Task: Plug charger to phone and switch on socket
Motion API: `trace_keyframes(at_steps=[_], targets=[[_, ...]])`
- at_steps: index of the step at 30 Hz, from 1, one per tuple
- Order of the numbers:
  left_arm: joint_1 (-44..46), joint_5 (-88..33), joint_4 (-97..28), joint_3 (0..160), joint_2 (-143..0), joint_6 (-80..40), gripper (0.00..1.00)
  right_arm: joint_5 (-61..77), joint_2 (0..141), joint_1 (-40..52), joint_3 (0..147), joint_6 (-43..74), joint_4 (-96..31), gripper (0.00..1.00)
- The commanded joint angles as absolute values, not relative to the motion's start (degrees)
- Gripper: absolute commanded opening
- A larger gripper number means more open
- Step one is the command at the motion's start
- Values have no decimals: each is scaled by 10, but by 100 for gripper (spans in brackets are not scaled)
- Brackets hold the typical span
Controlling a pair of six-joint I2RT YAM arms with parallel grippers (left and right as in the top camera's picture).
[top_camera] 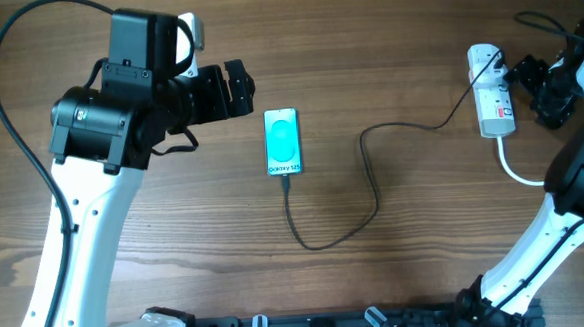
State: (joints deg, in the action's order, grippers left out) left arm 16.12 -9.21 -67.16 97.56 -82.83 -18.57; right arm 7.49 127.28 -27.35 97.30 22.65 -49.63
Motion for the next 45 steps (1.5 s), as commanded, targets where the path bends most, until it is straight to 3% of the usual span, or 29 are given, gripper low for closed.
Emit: trace_keyframes(at_steps=[1,13,18,39,45], targets=[[161,-86,-671,974,-829,-185,100,91,1280,-252,951,210,-510,100],[161,-86,-671,974,-829,-185,100,83,1266,-258,952,214,-559,100],[161,-86,-671,974,-829,-185,100,20,1215,-262,952,273,-595,100],[161,-86,-671,974,-829,-185,100,-10,809,-262,950,284,-716,100],[161,-86,-671,974,-829,-185,100,67,634,-233,833,233,-688,100]])
